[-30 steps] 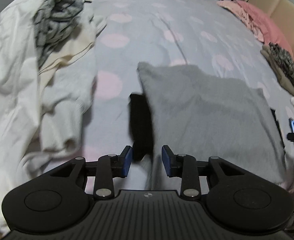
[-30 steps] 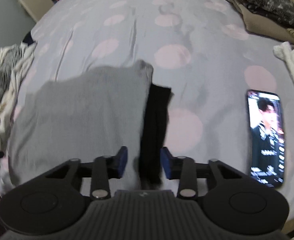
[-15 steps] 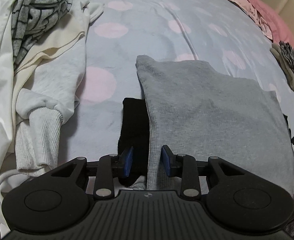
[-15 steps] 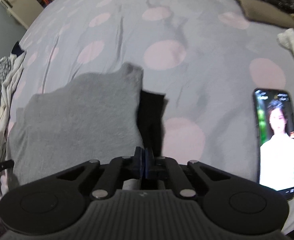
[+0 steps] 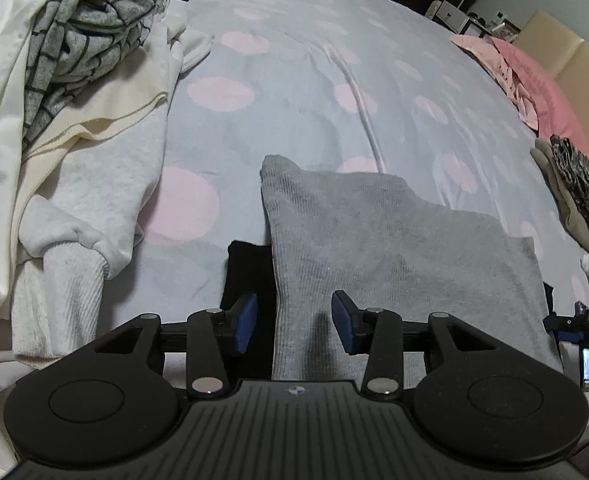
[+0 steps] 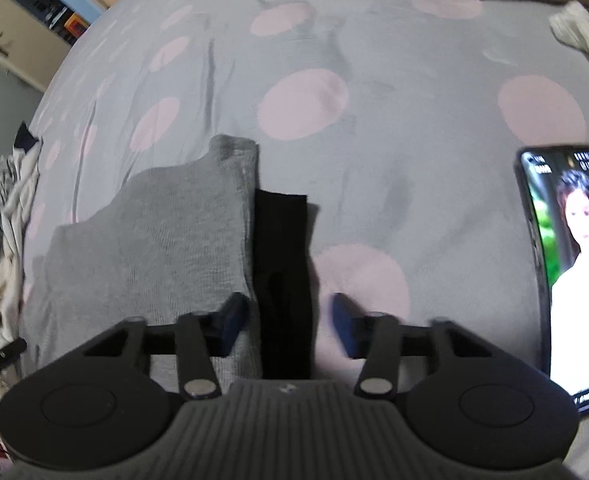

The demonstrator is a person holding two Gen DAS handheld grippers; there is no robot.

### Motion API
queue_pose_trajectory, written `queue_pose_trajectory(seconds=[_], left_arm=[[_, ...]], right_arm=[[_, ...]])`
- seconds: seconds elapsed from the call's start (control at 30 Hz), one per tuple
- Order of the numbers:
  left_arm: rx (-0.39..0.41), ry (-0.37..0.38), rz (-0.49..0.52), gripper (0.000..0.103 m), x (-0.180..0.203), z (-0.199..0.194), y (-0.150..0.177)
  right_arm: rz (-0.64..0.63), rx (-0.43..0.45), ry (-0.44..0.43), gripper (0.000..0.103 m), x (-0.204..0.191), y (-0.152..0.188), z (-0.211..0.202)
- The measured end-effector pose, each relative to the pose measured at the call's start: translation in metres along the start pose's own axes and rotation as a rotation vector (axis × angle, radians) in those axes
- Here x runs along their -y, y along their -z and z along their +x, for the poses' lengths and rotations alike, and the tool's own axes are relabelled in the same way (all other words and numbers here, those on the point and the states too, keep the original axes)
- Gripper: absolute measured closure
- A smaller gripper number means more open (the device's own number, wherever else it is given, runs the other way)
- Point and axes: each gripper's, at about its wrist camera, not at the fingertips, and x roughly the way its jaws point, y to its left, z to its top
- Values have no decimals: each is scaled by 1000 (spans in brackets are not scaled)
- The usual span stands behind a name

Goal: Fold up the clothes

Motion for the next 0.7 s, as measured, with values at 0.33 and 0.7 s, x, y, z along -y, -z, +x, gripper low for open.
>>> queue_pose_trajectory(seconds=[0.33,0.7], left_arm=[[27,15,-6,64,-9,-14,7],[66,73,-6,65,-20,-30,13]], right_arm=[[11,8,-51,89,-26,-6,-15],[-63,24,-203,89,-123,-8,-37]])
